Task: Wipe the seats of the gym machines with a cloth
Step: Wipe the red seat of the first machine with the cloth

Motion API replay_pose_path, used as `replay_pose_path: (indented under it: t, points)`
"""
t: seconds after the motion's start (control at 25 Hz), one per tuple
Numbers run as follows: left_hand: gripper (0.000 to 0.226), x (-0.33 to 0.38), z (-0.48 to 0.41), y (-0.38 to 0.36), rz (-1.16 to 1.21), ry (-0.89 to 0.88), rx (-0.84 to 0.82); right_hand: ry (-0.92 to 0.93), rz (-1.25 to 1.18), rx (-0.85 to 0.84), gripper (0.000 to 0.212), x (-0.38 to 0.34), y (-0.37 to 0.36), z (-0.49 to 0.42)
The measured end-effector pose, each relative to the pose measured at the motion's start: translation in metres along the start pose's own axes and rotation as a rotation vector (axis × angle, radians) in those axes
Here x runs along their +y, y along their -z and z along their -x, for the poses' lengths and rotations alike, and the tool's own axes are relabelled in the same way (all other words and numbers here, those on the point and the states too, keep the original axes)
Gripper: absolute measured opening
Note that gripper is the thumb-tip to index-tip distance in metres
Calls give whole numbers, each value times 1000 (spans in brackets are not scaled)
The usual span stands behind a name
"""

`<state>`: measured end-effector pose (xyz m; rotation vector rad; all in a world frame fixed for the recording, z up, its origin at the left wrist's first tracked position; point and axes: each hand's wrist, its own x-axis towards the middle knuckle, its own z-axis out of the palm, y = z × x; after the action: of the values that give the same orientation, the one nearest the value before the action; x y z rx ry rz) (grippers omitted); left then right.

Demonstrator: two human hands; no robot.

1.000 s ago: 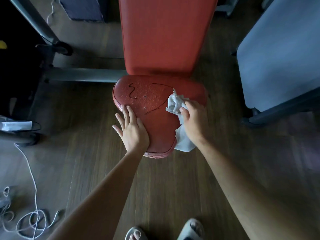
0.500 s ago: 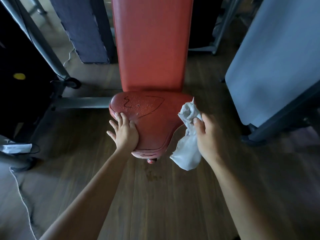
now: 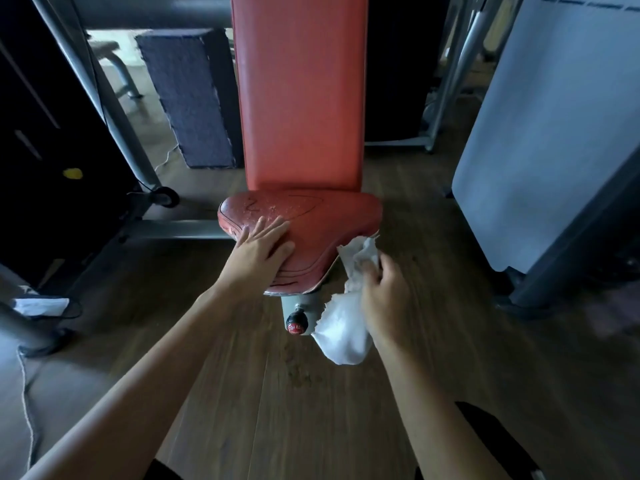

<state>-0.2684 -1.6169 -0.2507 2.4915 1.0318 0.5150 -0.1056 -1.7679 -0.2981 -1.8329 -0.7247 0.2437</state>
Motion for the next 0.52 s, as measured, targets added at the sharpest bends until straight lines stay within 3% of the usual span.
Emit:
replay_pose_path:
  t: [0.12,0.32,0.52]
  points:
    - [49,3,-1,-2,42,78,13,7,-90,-51,41,-10,-25,11]
    - [40,-2,7,-6,134,81,126,35,-276,10,42,-19,-60,49]
    - [35,-9,9,-7,212,46,182,-65,-190,-79,44,-19,-57,9]
